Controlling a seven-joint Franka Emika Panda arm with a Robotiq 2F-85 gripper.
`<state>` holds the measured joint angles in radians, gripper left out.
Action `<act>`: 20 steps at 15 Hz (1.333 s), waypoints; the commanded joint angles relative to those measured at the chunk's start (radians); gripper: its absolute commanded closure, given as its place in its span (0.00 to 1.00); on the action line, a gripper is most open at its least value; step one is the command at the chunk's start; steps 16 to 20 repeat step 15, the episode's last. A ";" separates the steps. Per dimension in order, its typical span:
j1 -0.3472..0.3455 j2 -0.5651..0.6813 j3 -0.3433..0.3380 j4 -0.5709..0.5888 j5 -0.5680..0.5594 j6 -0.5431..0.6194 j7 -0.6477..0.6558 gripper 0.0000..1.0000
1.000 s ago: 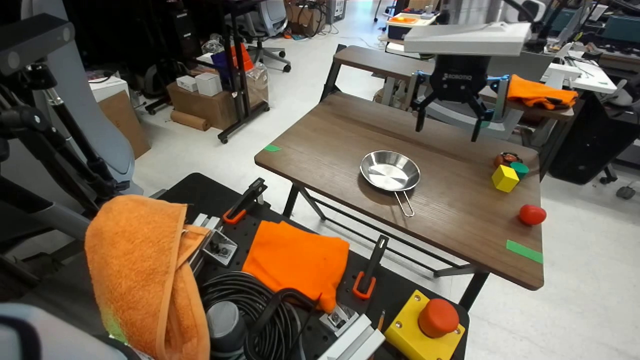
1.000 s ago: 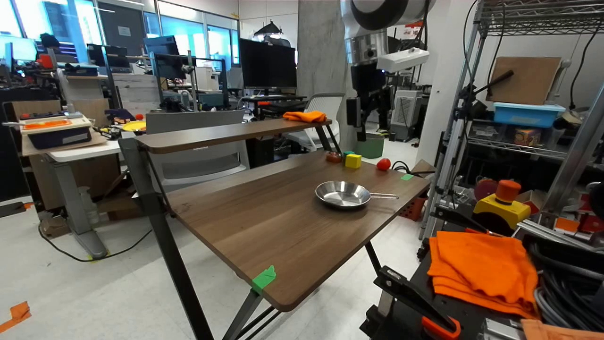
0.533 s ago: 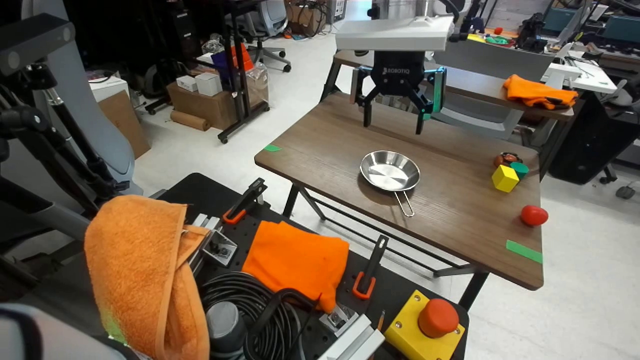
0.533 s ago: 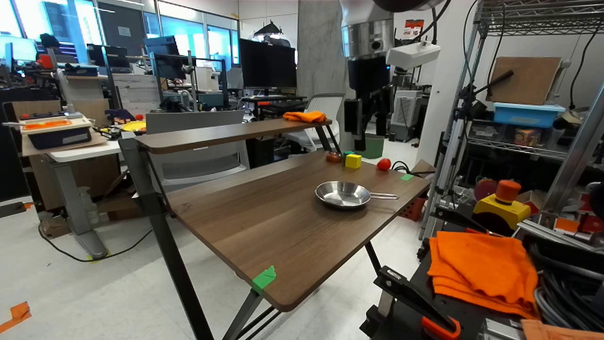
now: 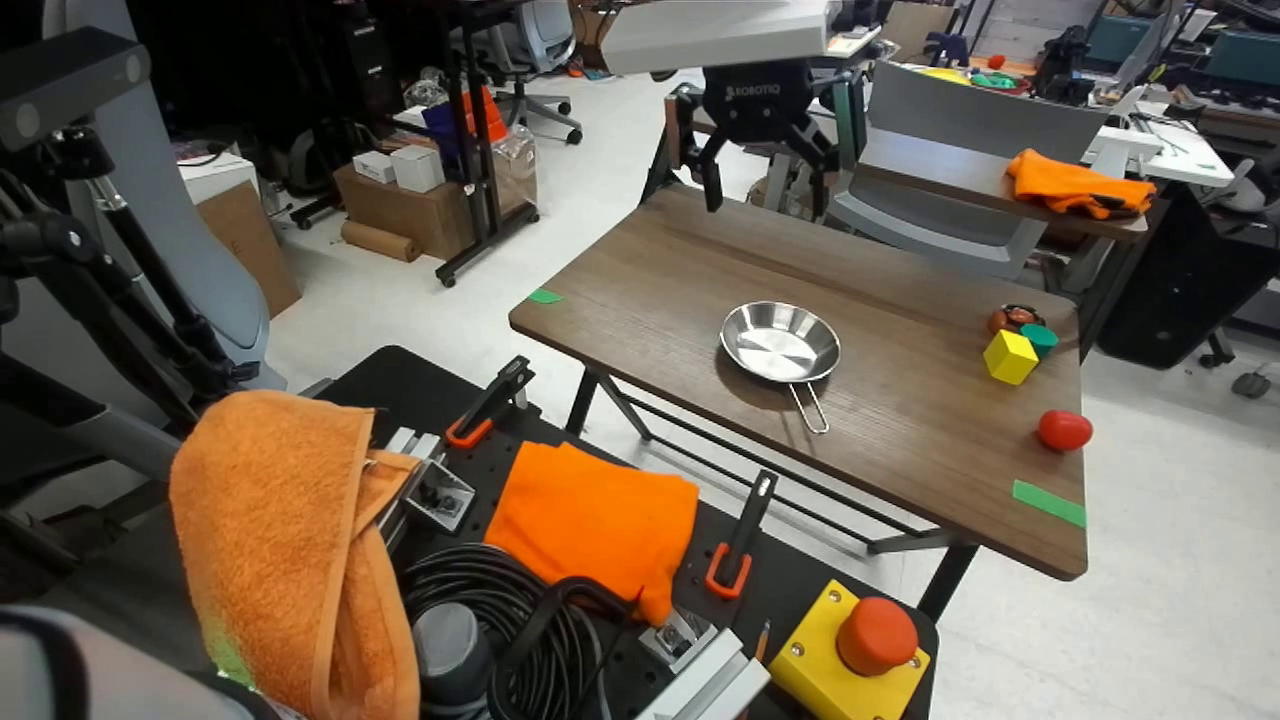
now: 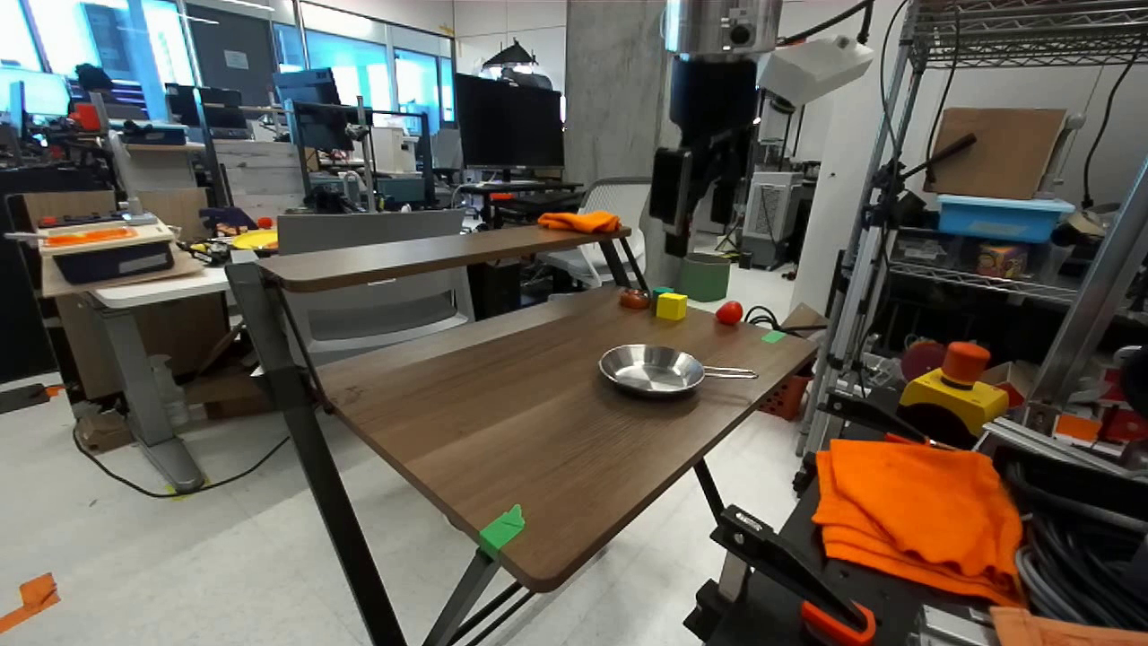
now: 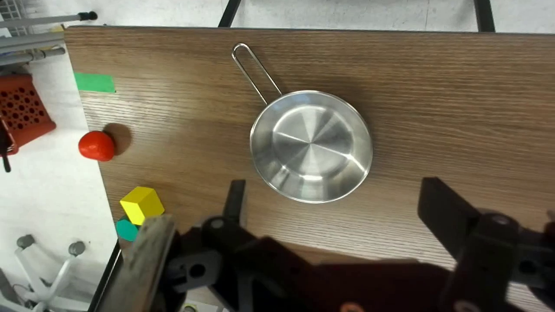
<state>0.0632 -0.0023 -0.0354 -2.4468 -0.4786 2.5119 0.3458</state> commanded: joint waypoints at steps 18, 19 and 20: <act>-0.029 -0.095 0.079 -0.088 -0.065 -0.001 0.045 0.00; -0.029 -0.095 0.079 -0.088 -0.065 -0.001 0.045 0.00; -0.029 -0.095 0.079 -0.088 -0.065 -0.001 0.045 0.00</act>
